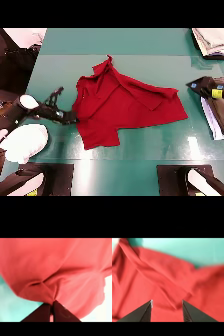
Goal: Fold the shirts.
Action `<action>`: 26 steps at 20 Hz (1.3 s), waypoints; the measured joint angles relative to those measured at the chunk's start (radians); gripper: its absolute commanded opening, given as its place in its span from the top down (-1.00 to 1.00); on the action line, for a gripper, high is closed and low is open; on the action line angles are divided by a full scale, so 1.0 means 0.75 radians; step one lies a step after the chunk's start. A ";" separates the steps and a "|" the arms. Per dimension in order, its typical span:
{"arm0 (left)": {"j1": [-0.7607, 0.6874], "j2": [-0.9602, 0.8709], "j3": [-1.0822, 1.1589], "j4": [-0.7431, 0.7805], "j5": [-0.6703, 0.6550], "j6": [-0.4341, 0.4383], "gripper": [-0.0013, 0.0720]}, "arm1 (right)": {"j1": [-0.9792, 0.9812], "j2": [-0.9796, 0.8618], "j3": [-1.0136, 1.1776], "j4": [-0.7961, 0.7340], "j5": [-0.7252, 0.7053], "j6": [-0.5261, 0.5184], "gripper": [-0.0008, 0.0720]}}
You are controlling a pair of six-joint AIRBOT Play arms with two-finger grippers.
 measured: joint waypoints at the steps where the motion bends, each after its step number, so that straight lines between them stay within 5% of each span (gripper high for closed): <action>1: 0.000 -0.001 0.077 0.044 -0.014 0.001 0.89 | -0.034 0.000 -0.015 -0.060 0.037 -0.001 -0.20; 9: 0.001 -0.013 0.375 0.309 -0.003 -0.042 0.89 | -0.260 -0.168 -0.242 -0.253 0.158 -0.120 -0.20; 16: 0.001 -0.028 0.398 0.362 0.012 -0.097 0.89 | -0.167 -0.395 -0.286 -0.261 0.181 -0.176 -0.16; 18: 0.001 -0.030 0.400 0.363 0.013 -0.102 0.89 | -0.122 -0.416 -0.289 -0.264 0.181 -0.179 0.15; 23: 0.001 -0.030 0.400 0.365 0.001 -0.110 0.89 | -0.036 -0.435 -0.292 -0.275 0.216 -0.183 0.16; 25: 0.001 -0.030 0.400 0.365 -0.016 -0.111 0.89 | -0.021 -0.438 -0.293 -0.287 0.229 -0.185 0.74; 26: 0.001 -0.030 0.400 0.364 -0.027 -0.111 0.89 | -0.017 -0.439 -0.293 -0.300 0.232 -0.185 0.87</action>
